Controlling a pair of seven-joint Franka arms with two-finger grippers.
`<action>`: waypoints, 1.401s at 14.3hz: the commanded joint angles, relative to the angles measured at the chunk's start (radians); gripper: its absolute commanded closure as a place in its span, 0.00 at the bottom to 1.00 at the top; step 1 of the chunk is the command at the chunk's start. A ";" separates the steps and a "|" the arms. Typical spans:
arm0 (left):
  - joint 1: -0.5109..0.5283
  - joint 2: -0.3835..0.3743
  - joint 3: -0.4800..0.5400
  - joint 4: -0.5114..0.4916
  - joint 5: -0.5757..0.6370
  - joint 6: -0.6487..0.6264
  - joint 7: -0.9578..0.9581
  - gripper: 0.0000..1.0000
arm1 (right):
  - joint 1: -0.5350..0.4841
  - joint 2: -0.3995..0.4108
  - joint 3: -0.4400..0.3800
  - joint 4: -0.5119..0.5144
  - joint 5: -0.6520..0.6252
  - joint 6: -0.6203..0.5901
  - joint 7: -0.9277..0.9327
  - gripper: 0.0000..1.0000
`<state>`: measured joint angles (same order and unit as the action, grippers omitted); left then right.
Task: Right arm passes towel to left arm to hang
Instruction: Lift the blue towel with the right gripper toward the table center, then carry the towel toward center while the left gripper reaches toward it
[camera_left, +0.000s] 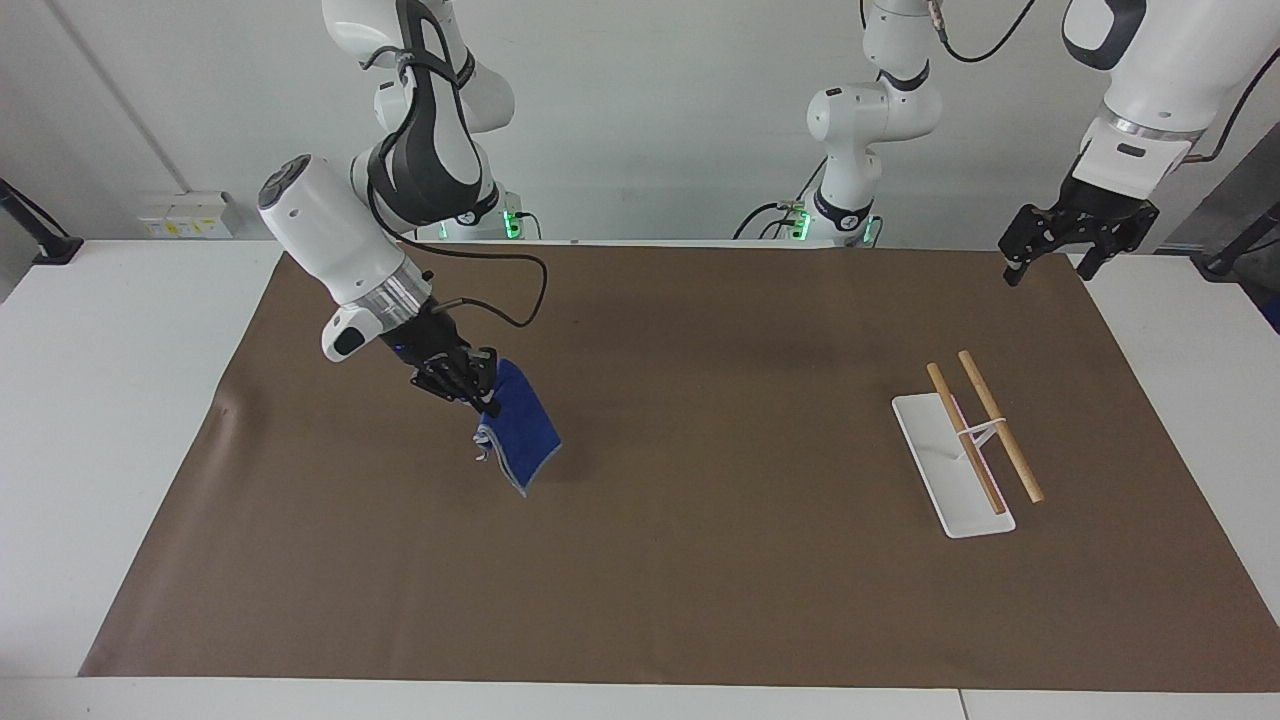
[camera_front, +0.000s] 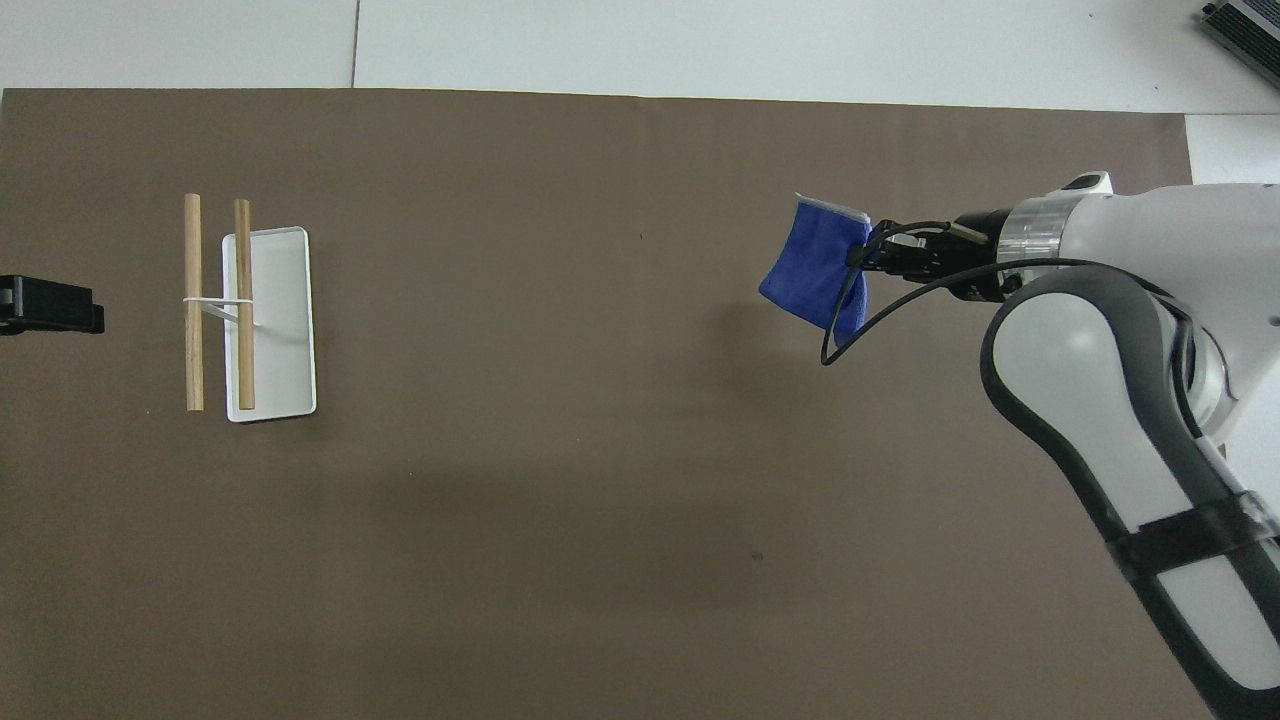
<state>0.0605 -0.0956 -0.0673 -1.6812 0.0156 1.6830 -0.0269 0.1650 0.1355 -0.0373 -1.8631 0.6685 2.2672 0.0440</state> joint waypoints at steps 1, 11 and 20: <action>0.005 -0.018 -0.002 -0.011 -0.008 -0.012 0.008 0.00 | -0.005 0.015 0.008 0.048 0.191 -0.014 0.063 1.00; -0.034 -0.039 -0.012 -0.043 -0.020 -0.031 -0.010 0.00 | 0.183 0.019 0.014 0.048 0.696 0.219 0.410 1.00; 0.025 -0.134 -0.225 -0.342 -0.338 0.560 -0.824 0.00 | 0.271 0.029 0.016 0.048 0.815 0.319 0.573 1.00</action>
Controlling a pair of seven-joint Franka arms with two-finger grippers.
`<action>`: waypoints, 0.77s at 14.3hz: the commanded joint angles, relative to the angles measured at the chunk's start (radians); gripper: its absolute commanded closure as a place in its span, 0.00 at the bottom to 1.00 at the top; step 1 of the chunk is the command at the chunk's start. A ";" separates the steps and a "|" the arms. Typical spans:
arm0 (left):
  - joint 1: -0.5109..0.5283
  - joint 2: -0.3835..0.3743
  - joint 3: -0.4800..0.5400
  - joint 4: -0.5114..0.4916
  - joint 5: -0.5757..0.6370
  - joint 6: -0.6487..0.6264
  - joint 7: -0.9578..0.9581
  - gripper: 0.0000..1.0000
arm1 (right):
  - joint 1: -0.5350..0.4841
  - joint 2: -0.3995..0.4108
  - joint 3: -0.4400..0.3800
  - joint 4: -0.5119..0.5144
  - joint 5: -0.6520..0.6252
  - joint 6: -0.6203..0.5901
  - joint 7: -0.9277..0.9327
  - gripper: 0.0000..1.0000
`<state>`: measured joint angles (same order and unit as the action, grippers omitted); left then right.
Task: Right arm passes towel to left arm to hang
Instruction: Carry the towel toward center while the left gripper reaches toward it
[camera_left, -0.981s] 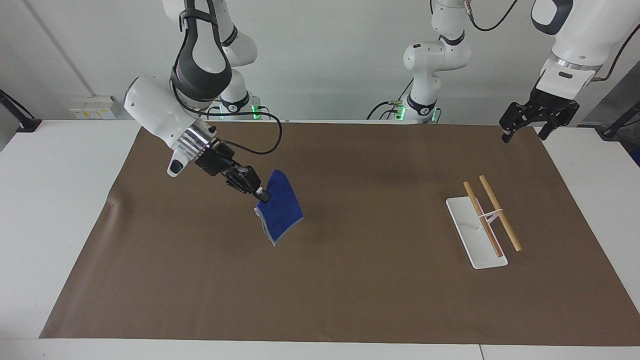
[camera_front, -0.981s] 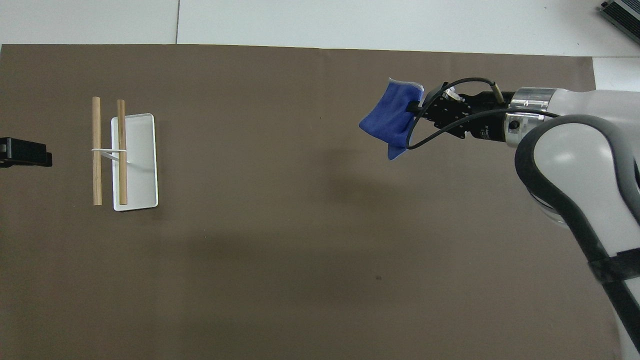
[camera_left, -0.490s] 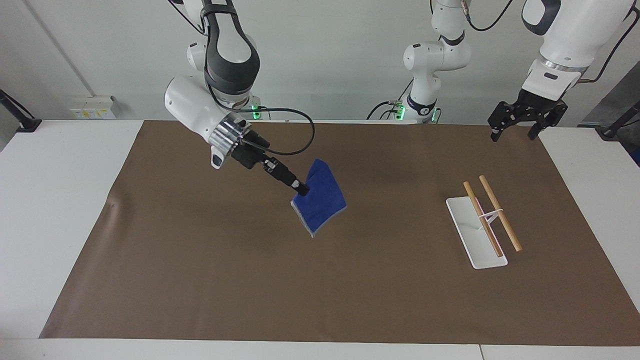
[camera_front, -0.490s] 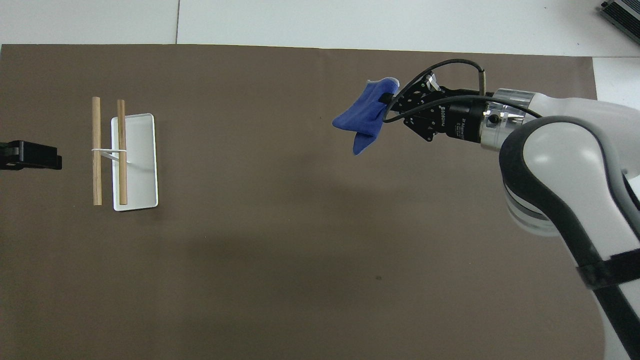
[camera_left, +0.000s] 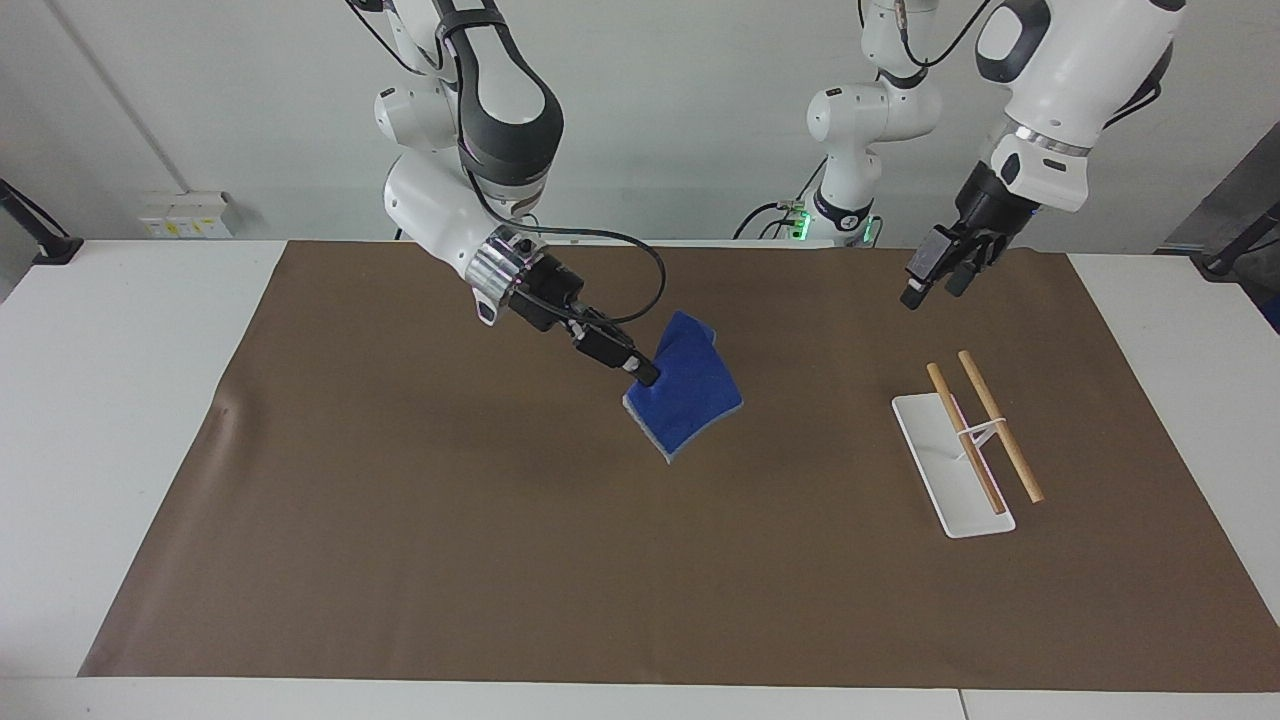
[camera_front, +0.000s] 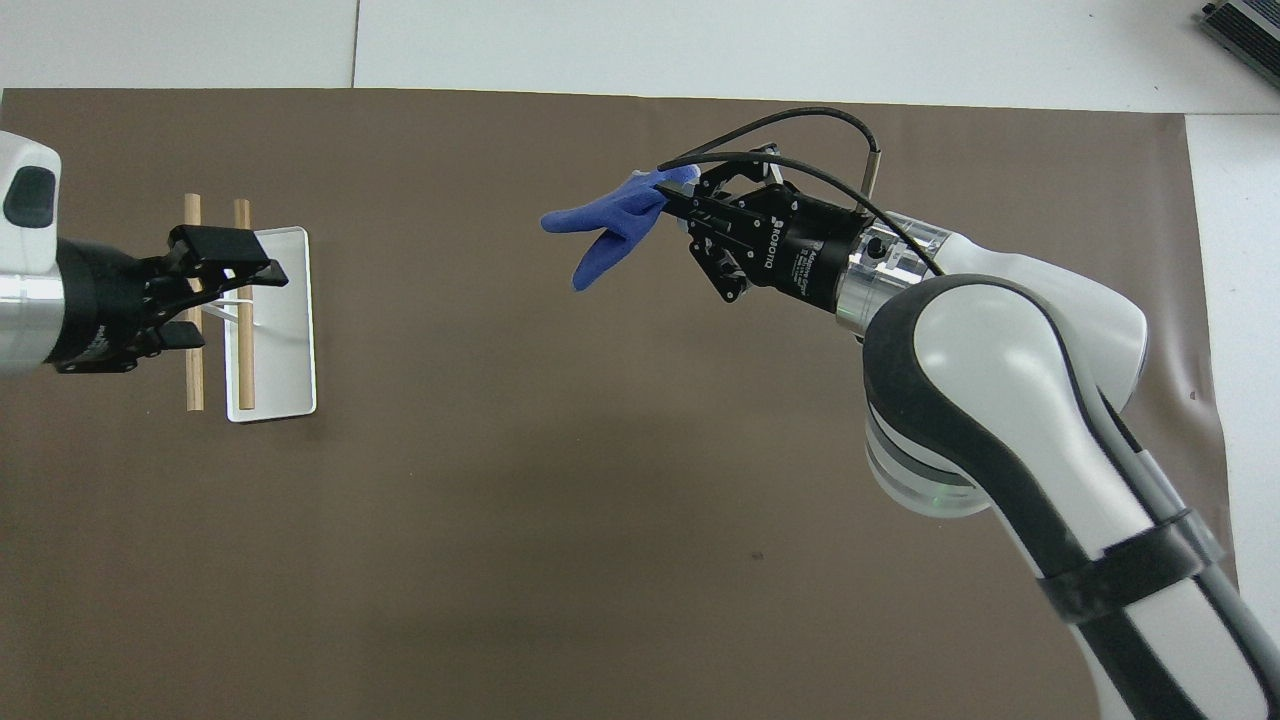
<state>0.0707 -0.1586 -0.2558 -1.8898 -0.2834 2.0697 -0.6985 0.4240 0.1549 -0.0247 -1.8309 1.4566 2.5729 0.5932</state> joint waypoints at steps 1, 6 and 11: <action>0.012 -0.072 -0.054 -0.161 -0.040 0.247 -0.232 0.00 | 0.015 0.011 0.005 0.016 0.028 0.018 0.037 1.00; 0.006 0.048 -0.186 -0.204 -0.073 0.576 -0.514 0.00 | 0.036 0.023 0.029 0.018 0.091 0.059 0.076 1.00; 0.000 0.073 -0.269 -0.195 -0.073 0.648 -0.671 0.00 | 0.036 0.032 0.075 0.019 0.133 0.108 0.089 1.00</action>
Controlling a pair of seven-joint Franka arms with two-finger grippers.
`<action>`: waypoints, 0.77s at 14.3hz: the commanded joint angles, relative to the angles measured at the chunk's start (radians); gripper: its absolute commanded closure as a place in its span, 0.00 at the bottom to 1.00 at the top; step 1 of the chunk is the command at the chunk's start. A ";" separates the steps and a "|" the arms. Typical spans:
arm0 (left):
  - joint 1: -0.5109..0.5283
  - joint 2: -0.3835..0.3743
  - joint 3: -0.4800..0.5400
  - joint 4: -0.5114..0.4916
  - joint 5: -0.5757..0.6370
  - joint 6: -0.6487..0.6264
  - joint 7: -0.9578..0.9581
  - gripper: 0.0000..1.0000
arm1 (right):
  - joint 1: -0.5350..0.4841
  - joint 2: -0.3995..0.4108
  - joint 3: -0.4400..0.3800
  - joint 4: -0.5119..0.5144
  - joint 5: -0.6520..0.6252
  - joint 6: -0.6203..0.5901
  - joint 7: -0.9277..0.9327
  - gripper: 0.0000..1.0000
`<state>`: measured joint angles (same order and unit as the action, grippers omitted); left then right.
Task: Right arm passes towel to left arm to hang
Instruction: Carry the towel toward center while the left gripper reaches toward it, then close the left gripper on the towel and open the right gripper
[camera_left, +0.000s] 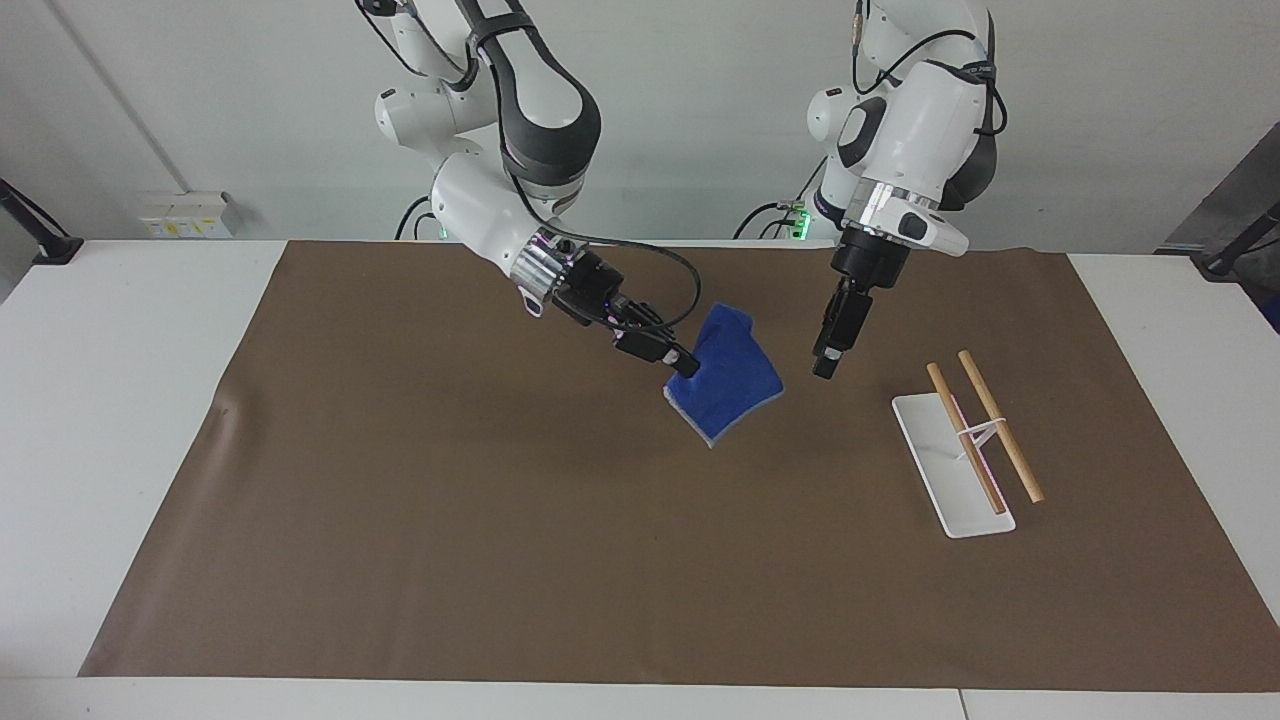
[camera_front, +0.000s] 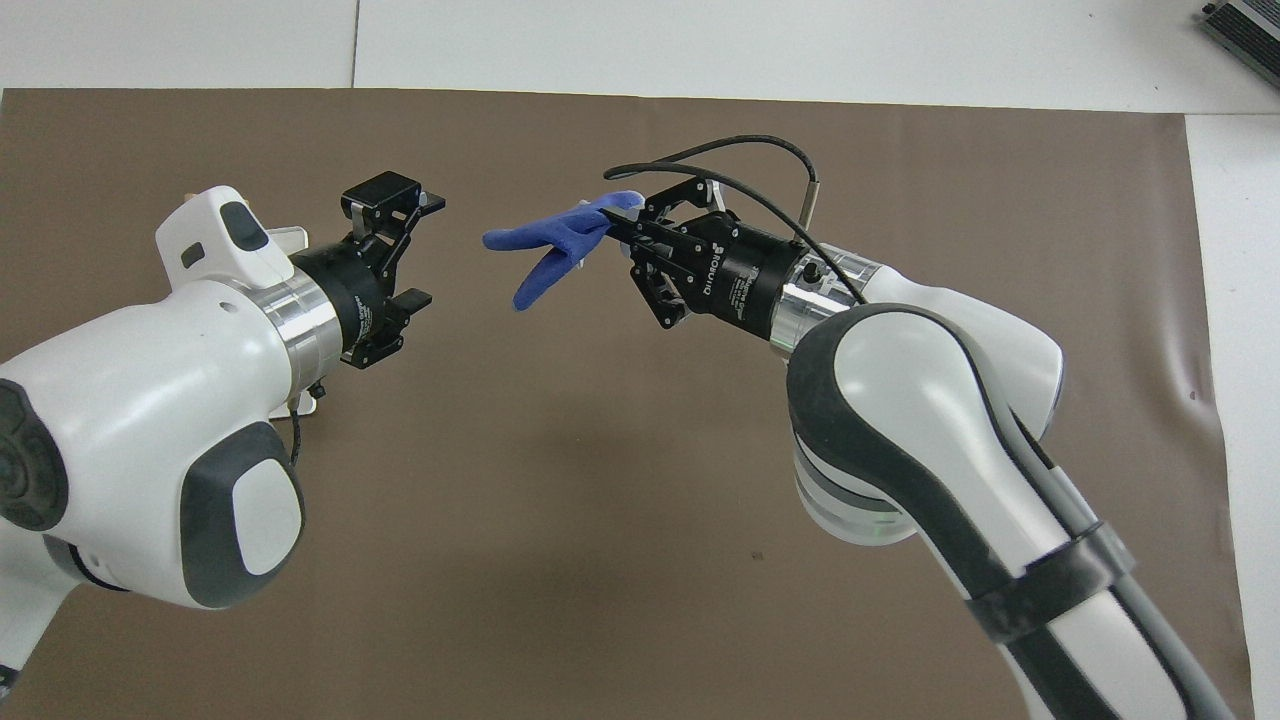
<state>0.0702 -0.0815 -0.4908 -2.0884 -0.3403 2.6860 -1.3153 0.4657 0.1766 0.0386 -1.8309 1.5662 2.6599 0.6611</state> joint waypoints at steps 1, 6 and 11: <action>0.000 0.000 -0.057 0.004 -0.016 0.063 -0.090 0.00 | 0.001 0.011 0.012 0.018 0.021 0.020 0.022 1.00; 0.000 0.066 -0.114 0.025 -0.016 0.139 -0.122 0.02 | 0.016 0.015 0.012 0.013 0.023 0.020 0.023 1.00; 0.016 0.083 -0.114 0.030 -0.011 0.167 -0.101 0.45 | 0.016 0.017 0.012 0.016 0.021 0.021 0.020 1.00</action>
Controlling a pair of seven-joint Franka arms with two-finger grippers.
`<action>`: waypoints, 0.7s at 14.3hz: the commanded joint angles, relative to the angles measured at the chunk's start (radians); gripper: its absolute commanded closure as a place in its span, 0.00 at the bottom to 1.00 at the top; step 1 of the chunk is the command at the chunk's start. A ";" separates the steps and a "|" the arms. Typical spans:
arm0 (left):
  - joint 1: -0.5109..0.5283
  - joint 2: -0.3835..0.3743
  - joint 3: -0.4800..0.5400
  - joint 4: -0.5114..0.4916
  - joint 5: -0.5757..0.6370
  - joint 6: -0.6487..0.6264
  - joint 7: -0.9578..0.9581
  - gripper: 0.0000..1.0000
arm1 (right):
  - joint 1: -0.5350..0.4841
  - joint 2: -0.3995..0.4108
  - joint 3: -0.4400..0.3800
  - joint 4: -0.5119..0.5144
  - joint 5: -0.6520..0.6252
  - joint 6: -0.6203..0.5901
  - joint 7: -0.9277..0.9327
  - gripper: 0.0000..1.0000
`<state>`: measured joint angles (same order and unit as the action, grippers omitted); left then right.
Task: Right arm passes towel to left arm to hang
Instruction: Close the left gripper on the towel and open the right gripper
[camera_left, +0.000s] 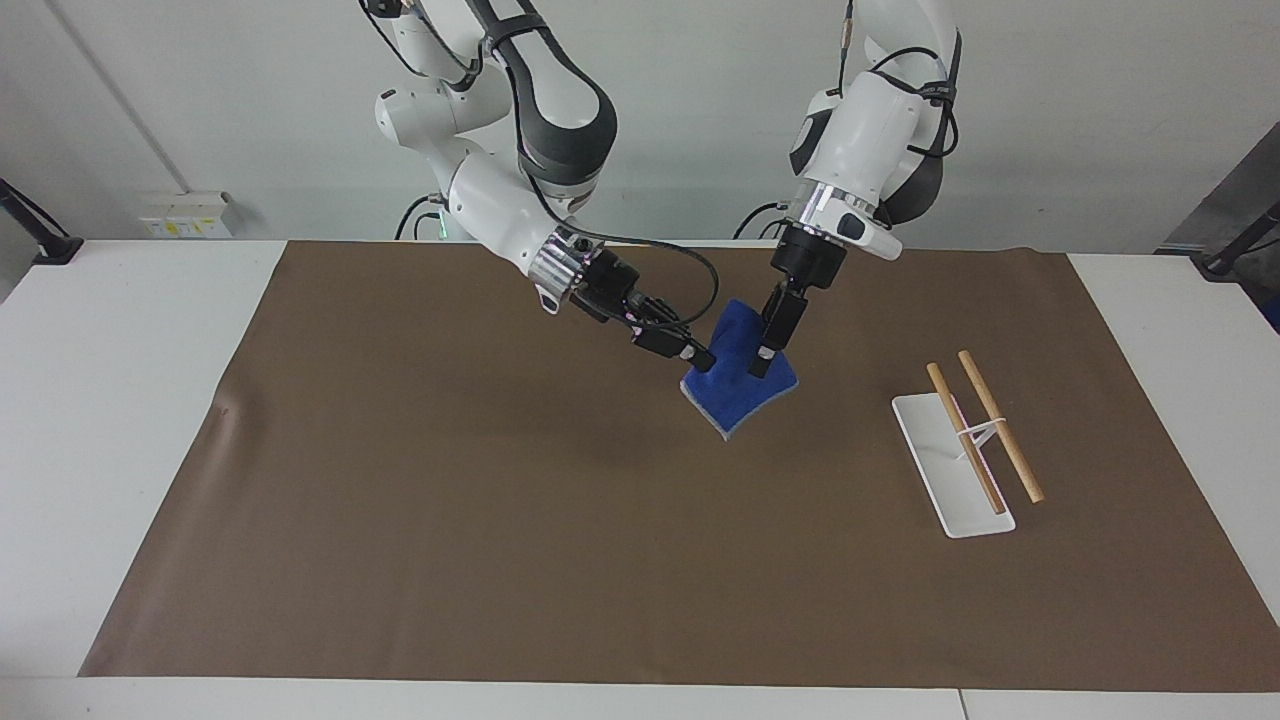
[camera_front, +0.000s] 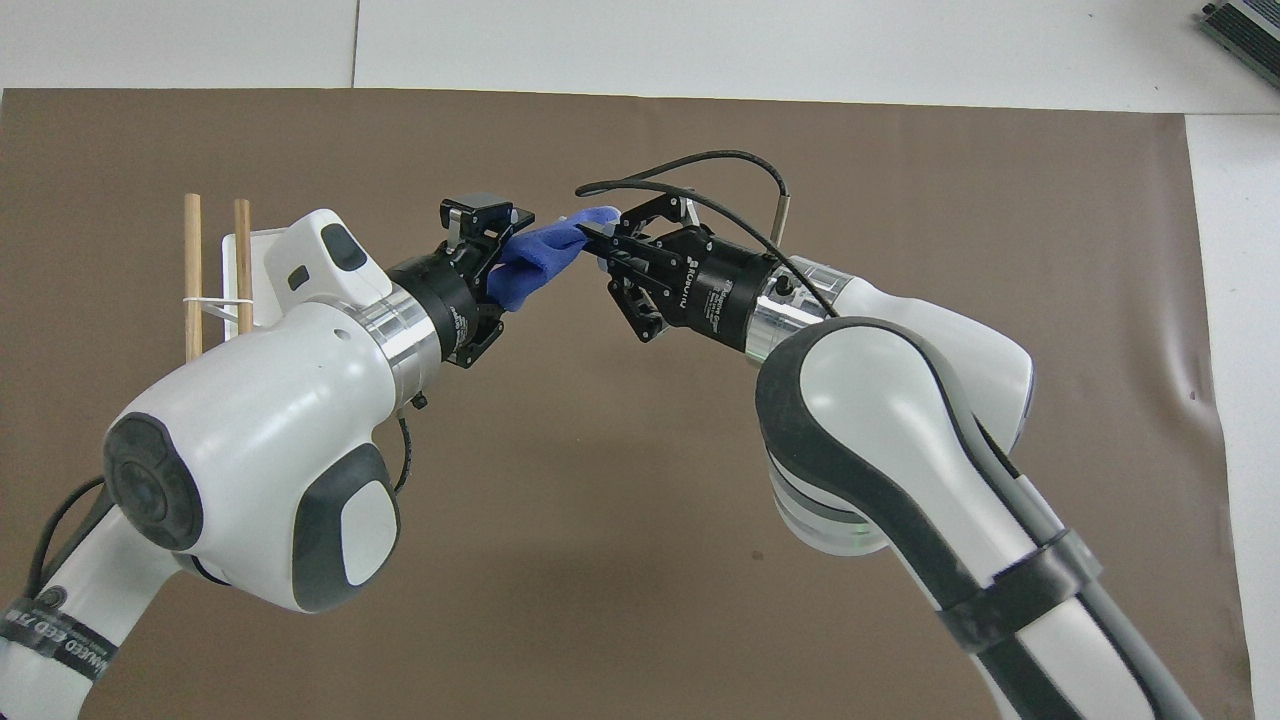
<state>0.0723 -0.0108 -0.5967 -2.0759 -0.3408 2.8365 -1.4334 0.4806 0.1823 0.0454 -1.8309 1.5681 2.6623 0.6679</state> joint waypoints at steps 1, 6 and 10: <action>0.017 0.017 -0.005 0.017 -0.007 0.020 0.033 0.47 | 0.001 0.011 0.005 0.013 0.020 0.021 0.010 1.00; 0.063 0.025 0.003 0.017 -0.009 0.020 0.198 0.58 | 0.001 0.009 0.005 0.010 0.018 0.021 0.004 1.00; 0.073 0.032 0.001 0.017 -0.007 0.017 0.234 0.77 | 0.001 0.011 0.005 0.010 0.018 0.021 0.004 1.00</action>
<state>0.1412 0.0025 -0.5880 -2.0728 -0.3406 2.8431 -1.2285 0.4806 0.1836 0.0454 -1.8312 1.5681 2.6623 0.6679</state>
